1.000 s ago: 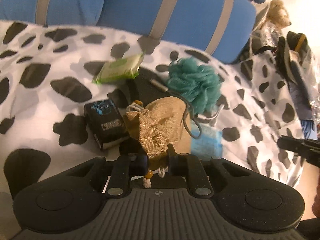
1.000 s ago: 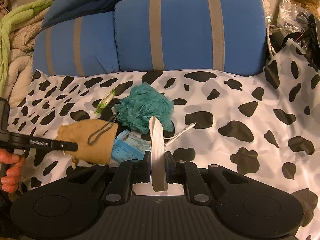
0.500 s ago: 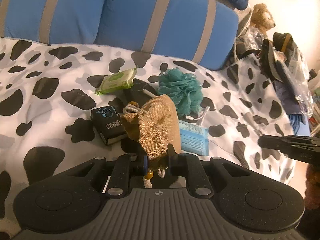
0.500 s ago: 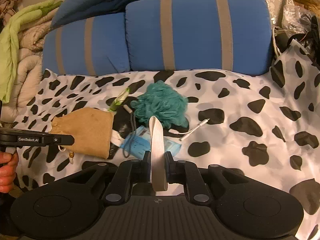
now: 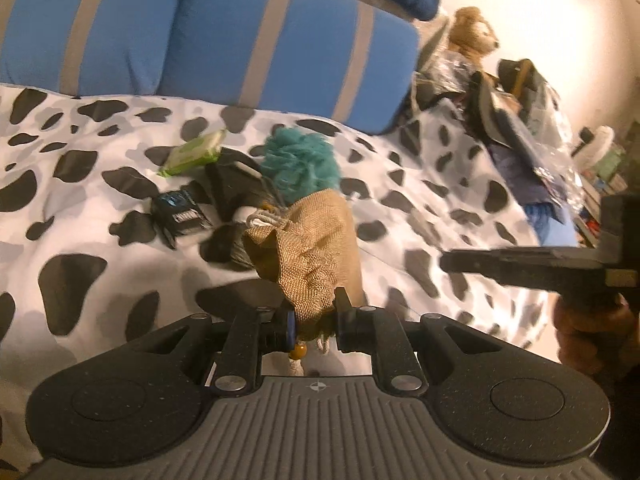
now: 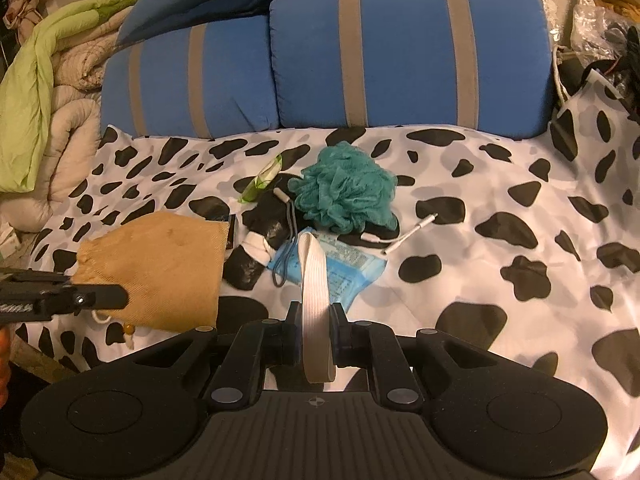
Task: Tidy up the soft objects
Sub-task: 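Lift the tan pouch with left gripper while right gripper carries the white strap toward the box, then open left gripper to drop the pouch into the box while right gripper releases the strap there, then move both open grippers back over the remaining items on the bed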
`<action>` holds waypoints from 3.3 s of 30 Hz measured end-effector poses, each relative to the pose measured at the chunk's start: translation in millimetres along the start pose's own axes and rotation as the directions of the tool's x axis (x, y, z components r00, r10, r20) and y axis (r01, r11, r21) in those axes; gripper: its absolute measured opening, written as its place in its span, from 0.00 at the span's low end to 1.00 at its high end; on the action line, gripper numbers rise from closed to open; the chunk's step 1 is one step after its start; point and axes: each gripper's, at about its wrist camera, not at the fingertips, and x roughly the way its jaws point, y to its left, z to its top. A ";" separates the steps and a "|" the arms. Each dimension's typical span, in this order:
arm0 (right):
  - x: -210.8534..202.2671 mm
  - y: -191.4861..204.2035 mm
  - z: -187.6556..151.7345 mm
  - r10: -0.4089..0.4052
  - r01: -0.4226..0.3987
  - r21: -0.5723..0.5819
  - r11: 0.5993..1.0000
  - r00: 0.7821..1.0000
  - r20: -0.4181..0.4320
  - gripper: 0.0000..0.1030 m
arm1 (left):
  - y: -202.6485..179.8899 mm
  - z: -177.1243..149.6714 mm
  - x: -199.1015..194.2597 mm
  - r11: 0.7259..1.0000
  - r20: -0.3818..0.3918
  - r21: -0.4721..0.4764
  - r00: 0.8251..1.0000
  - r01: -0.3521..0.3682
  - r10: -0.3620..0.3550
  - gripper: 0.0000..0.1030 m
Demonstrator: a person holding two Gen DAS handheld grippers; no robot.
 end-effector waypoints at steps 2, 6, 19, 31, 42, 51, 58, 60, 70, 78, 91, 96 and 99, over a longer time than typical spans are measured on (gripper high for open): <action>-6.2 2.6 -5.2 -0.002 0.002 0.005 1.000 1.000 0.004 0.15 | -6.4 -9.7 -4.9 1.000 -0.020 0.024 1.000 0.018 -0.018 0.17; -19.2 6.5 -15.3 -0.003 0.003 0.005 1.000 1.000 0.012 0.15 | -15.7 -29.2 -8.4 0.996 -0.090 0.057 0.994 0.063 -0.058 0.17; -45.6 35.2 -45.0 0.087 -0.088 -0.051 0.995 0.996 -0.032 0.15 | -35.9 -72.8 6.7 0.979 -0.393 0.166 0.919 0.114 -0.041 0.26; -36.0 58.0 -67.1 0.132 -0.160 -0.158 0.974 0.976 -0.174 0.16 | -24.7 -62.4 15.4 0.984 -0.324 0.146 0.935 -0.102 0.145 0.47; -28.8 74.4 -88.4 0.170 -0.239 -0.222 0.945 0.941 -0.291 0.16 | -18.3 -42.6 16.2 0.975 -0.223 0.053 0.949 -0.217 0.224 0.47; -23.4 88.4 -99.3 0.105 -0.226 -0.322 0.920 0.930 -0.351 0.86 | -16.1 -44.0 16.6 0.969 -0.225 0.056 0.942 -0.242 0.248 0.47; -18.1 77.6 -86.3 0.037 -0.123 -0.274 0.954 0.953 -0.301 0.95 | -10.5 -41.9 13.8 0.961 -0.223 0.042 0.935 -0.273 0.276 0.47; -15.8 73.3 -83.4 0.007 -0.087 -0.263 0.961 0.956 -0.292 0.95 | -7.3 -40.8 12.7 0.960 -0.232 0.022 0.933 -0.277 0.275 0.47; -11.7 48.9 -68.3 -0.095 0.059 -0.161 0.985 0.970 -0.224 0.96 | 6.1 -35.7 6.1 0.953 -0.239 -0.096 0.936 -0.287 0.258 0.47; -11.3 31.1 -58.2 -0.127 0.114 -0.086 0.990 0.977 -0.169 1.00 | -3.2 -34.8 5.2 0.951 -0.197 -0.036 0.936 -0.306 0.293 0.69; -3.1 28.7 -39.6 -0.153 0.135 -0.151 0.979 0.982 -0.114 1.00 | -1.9 -24.3 15.5 0.942 -0.166 0.068 0.927 -0.329 0.335 0.69; 3.9 25.3 -32.3 -0.169 0.153 -0.160 0.975 0.981 -0.094 1.00 | -0.7 -18.3 22.6 0.943 -0.142 0.100 0.933 -0.318 0.330 0.69; 7.4 25.0 -28.0 -0.175 0.159 -0.176 0.971 0.982 -0.077 1.00 | 1.5 -12.9 27.8 0.945 -0.123 0.113 0.939 -0.307 0.320 0.69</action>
